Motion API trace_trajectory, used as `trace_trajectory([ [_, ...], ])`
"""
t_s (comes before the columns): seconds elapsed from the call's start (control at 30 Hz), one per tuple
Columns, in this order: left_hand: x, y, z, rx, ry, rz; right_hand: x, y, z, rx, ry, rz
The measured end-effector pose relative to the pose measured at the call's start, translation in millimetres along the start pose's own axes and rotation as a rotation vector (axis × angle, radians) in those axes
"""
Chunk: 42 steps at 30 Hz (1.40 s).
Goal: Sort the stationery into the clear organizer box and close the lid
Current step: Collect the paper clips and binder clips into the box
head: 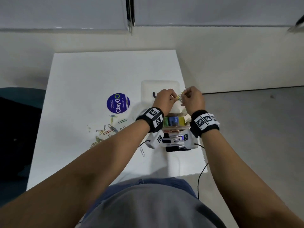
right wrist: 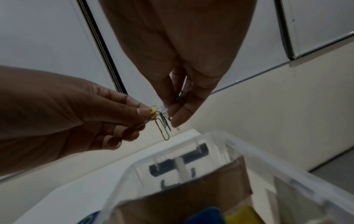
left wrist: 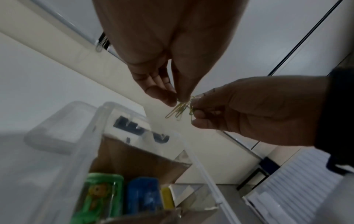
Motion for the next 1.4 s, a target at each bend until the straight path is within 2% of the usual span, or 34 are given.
trace_trajectory([
  [0.17,-11,-43,-7,-0.097,0.05,-0.112,46,-17,-11,-0.09,-0.055,0.259],
  [0.33,-22,-49,-8,-0.181,0.119,-0.013,66,-25,-4,-0.163,-0.135,0.312],
  [0.43,-32,-20,-12,-0.142,0.094,0.03,44,-25,5,-0.138,-0.037,0.307],
  [0.53,-59,22,-13,-0.026,0.073,0.028,-1,-41,29,-0.159,0.123,0.18],
  [0.6,-94,52,-11,0.068,0.101,-0.005,-27,-66,56,-0.235,0.194,0.117],
  [0.67,-138,71,-8,0.088,0.154,-0.095,-42,-98,85,-0.335,0.26,0.129],
  [0.77,-211,81,7,-0.05,0.24,-0.35,-34,-148,142,-0.597,0.315,0.328],
  [0.83,-251,88,26,-0.163,0.282,-0.54,-4,-171,181,-0.788,0.313,0.546],
  [0.93,-291,92,55,-0.307,0.299,-0.676,49,-187,219,-0.912,0.267,0.736],
  [1.07,-298,89,88,-0.377,0.229,-0.668,72,-201,235,-0.954,0.162,0.717],
  [1.2,-284,93,116,-0.469,0.076,-0.671,57,-219,236,-0.941,0.256,0.658],
  [1.3,-287,114,128,-0.454,0.084,-0.742,44,-230,221,-0.851,0.234,0.566],
  [1.4,-300,142,139,-0.334,0.185,-0.81,28,-233,194,-0.682,0.255,0.528],
])
Point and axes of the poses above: each hand's wrist, its own z-axis away from the middle knuckle, its own y-axis out of the back of the hand, x = y × z, the point moved 10 cm from there along -z, towards the middle knuckle, and after that the axes turned 15 degrees about x, right-handed, at the moved point
